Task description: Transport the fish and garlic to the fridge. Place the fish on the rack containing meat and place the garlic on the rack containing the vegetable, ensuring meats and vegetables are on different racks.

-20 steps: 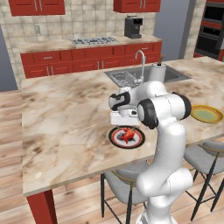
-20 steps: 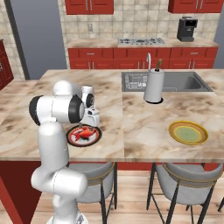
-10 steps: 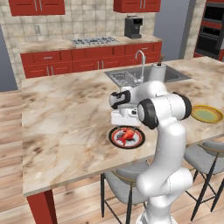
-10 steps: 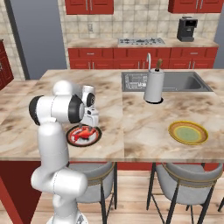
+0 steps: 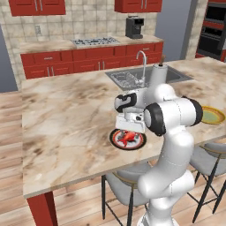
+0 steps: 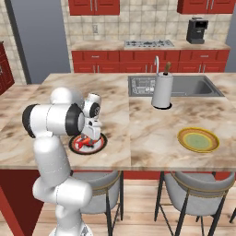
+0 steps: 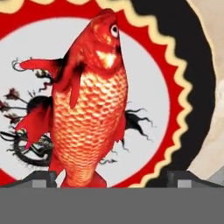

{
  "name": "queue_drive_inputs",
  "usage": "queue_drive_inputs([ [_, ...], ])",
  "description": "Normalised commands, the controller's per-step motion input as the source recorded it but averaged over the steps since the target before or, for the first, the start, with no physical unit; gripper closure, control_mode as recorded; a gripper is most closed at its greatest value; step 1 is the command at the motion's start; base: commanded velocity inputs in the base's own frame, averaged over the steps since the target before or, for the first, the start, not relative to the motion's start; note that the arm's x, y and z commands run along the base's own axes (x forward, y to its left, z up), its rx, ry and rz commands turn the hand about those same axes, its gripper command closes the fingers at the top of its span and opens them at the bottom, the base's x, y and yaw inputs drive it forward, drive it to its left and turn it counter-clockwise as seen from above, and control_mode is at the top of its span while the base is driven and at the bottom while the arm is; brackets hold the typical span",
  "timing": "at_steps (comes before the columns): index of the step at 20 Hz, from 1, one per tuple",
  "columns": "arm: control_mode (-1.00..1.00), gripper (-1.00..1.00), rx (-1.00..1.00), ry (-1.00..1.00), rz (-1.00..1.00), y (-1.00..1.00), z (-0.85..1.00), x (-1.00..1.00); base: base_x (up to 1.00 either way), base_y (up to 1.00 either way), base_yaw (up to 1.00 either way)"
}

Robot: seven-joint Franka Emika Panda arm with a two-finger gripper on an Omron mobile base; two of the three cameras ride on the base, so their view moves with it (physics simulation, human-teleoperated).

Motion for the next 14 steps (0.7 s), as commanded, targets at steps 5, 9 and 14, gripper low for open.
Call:
queue_drive_inputs([
  [5, -1.0, -1.0, -0.05, -0.08, -0.31, 0.04, -0.03, 0.04, 0.0, 0.0, 0.0],
  [9, -1.0, -1.0, 0.0, -0.03, -0.08, 0.01, 0.01, 0.08, 0.0, 0.0, 0.0],
  [14, -1.0, -1.0, 0.0, -0.14, 0.01, 0.0, 0.01, 0.0, 0.0, 0.0, 0.0],
])
